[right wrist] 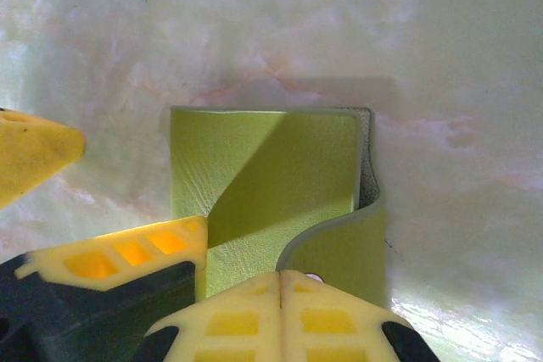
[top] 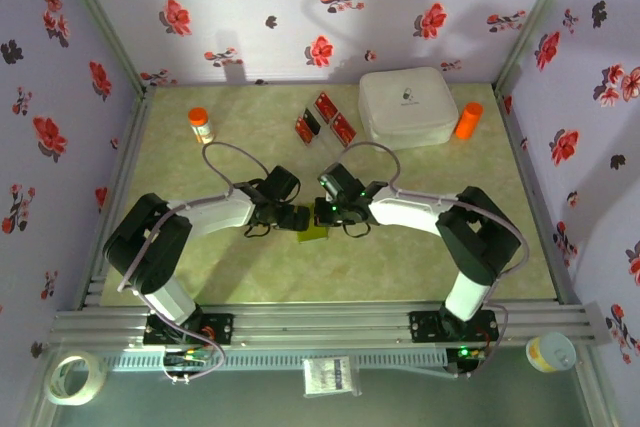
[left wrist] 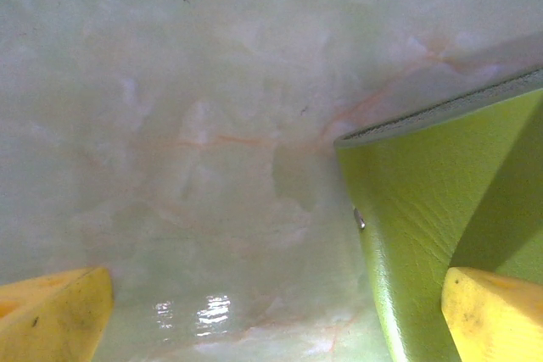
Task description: Put the credit cards into the card holder
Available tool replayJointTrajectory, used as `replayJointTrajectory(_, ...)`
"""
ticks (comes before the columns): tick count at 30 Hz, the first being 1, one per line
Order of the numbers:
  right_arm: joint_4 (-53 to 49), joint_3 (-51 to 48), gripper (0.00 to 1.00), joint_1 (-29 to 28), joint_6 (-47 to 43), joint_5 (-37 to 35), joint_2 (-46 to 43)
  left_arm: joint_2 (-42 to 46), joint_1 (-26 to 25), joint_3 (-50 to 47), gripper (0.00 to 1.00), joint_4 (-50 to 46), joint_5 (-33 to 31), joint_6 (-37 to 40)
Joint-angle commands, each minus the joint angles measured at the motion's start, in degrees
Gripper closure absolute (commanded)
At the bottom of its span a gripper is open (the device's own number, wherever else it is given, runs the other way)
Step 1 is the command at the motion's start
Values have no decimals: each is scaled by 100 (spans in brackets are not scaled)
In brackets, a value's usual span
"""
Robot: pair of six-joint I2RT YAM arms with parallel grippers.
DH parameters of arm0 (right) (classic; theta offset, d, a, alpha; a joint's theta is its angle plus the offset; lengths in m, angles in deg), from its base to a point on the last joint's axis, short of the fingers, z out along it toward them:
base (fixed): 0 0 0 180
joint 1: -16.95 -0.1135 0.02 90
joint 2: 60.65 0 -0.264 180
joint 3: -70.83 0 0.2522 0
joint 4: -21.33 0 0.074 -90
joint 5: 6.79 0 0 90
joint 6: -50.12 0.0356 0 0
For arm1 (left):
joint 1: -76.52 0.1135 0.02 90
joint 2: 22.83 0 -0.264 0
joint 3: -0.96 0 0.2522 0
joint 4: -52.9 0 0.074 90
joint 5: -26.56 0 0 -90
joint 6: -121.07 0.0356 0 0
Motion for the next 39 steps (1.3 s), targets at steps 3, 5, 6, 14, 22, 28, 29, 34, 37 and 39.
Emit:
replayJointTrajectory(3,153,-87,100,-66,117,173,242,-297,9,-265,0,-23,59,8)
replayJointTrajectory(5,184,-124,100,-74,127,181,278,-299,10,-266,0,-18,59,16)
replayJointTrajectory(6,189,-146,100,-80,139,186,299,-289,10,-262,0,-17,65,8)
replayJointTrajectory(14,259,-327,100,-82,230,173,324,-289,10,-263,0,-21,60,12)
replayJointTrajectory(22,480,-679,100,-9,520,185,324,-262,10,-275,0,-25,59,-1)
replayJointTrajectory(28,444,-671,100,190,708,406,477,-246,9,-253,0,-44,63,-8)
replayJointTrajectory(29,370,-638,100,224,715,442,519,-236,10,-258,0,-50,72,-4)
replayJointTrajectory(34,181,-640,100,449,760,656,683,-158,10,-275,0,-60,70,-18)
replayJointTrajectory(37,123,-642,100,570,777,857,803,-122,10,-269,0,-82,74,-10)
replayJointTrajectory(39,79,-633,100,645,778,959,913,-100,10,-264,0,-96,73,-7)
